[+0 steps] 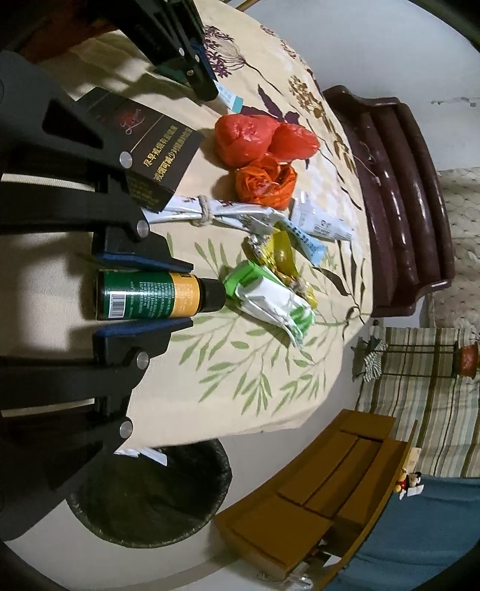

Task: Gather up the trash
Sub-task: 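Carry the tube and spray can over the black bin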

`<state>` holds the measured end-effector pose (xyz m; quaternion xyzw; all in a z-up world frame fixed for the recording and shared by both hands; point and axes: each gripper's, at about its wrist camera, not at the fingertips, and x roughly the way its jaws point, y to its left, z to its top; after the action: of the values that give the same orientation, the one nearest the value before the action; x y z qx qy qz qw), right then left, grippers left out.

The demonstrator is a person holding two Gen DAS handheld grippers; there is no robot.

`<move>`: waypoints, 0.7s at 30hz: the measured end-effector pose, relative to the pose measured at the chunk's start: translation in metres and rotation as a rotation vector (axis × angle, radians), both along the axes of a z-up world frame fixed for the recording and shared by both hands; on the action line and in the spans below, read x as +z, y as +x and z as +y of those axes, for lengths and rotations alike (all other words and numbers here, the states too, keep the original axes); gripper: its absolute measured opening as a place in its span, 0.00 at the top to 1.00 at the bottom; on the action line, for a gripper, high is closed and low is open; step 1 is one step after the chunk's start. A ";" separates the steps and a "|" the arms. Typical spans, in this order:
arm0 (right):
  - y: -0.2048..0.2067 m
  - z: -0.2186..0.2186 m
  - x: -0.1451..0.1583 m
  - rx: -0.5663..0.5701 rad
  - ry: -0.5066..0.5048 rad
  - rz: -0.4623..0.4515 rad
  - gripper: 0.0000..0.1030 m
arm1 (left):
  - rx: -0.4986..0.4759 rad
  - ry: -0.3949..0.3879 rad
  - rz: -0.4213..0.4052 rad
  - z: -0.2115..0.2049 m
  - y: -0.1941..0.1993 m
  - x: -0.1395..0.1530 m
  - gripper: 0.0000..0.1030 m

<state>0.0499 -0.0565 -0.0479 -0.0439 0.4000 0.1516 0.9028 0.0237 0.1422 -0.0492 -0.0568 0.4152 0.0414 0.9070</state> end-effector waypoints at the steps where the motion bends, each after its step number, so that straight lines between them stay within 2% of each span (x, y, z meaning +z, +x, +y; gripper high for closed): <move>1: -0.001 -0.002 0.001 -0.004 0.001 -0.005 0.78 | -0.004 -0.003 -0.006 -0.002 0.000 0.002 0.86; 10: -0.008 -0.044 0.023 -0.087 0.005 -0.083 0.78 | -0.069 -0.038 -0.056 -0.035 0.002 0.023 0.86; 21: -0.009 -0.131 0.037 -0.269 0.000 -0.141 0.78 | -0.245 -0.044 -0.110 -0.120 0.015 0.041 0.86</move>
<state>0.0405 -0.1871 -0.0111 -0.0007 0.3377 0.0259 0.9409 0.0387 0.0221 -0.0078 -0.0276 0.3696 -0.0819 0.9252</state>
